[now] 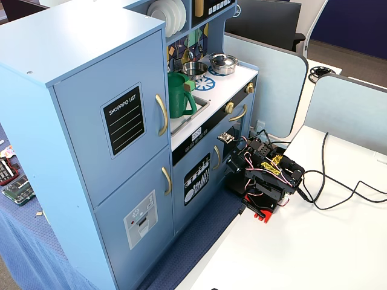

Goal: Open the left cabinet door

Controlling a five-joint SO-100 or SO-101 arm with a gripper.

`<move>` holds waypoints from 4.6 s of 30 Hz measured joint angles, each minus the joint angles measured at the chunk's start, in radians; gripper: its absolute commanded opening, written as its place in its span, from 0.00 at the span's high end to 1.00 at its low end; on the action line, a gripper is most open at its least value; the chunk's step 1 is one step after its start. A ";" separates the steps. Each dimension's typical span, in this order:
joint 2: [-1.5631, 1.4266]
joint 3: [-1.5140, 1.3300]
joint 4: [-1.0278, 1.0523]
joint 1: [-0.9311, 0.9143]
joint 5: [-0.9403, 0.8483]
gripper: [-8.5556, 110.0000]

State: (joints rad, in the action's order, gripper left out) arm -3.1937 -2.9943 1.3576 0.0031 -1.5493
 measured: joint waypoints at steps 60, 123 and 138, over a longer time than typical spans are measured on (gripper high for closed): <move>0.859 1.058 -1.131 0.649 -0.181 0.85; 0.641 0.989 -0.986 0.709 -0.321 0.88; 0.647 0.934 -1.032 0.960 -0.331 0.84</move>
State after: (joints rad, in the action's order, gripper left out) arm -2.5464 -2.0601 0.3252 0.9633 -1.8807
